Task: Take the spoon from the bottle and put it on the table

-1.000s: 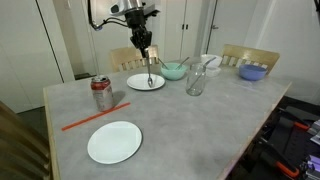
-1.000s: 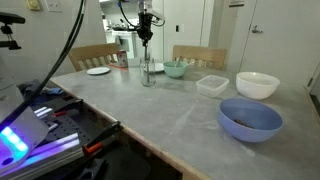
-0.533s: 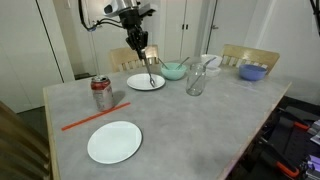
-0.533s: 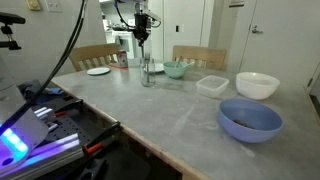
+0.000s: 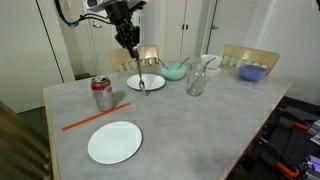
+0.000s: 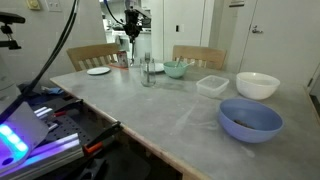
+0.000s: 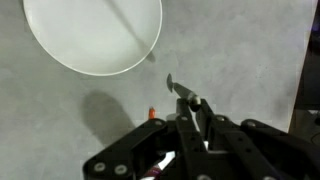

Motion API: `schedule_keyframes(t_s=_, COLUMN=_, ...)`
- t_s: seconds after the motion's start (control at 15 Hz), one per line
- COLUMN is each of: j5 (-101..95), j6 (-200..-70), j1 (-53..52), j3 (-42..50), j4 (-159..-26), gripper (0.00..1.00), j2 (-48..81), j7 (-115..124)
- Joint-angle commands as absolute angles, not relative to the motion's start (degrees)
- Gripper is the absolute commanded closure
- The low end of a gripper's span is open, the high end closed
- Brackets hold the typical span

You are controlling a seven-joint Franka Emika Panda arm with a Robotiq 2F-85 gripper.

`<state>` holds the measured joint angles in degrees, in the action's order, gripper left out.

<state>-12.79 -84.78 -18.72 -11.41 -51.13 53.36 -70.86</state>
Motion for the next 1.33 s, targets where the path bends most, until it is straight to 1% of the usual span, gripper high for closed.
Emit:
schedule_keyframes(t_s=0.0, j5=-12.9, j6=-82.5, j1=-19.2, j3=-11.2, j4=-47.5, gripper=0.96, j2=56.0, j7=-71.6)
schedule_keyframes(t_s=0.4, j5=-12.2, j6=-81.9, j1=-18.6, j3=-11.9, j4=-45.1, gripper=0.96, j2=59.5, j7=-74.9)
schedule_keyframes(t_s=1.2, j5=-8.2, j6=-80.9, j1=-20.0, j3=-11.3, j4=-32.6, gripper=0.96, j2=68.1, j7=-82.9)
schedule_keyframes(t_s=1.27, j5=-8.7, j6=-81.4, j1=-19.6, j3=-12.2, j4=-33.0, gripper=0.96, j2=68.0, j7=-82.9)
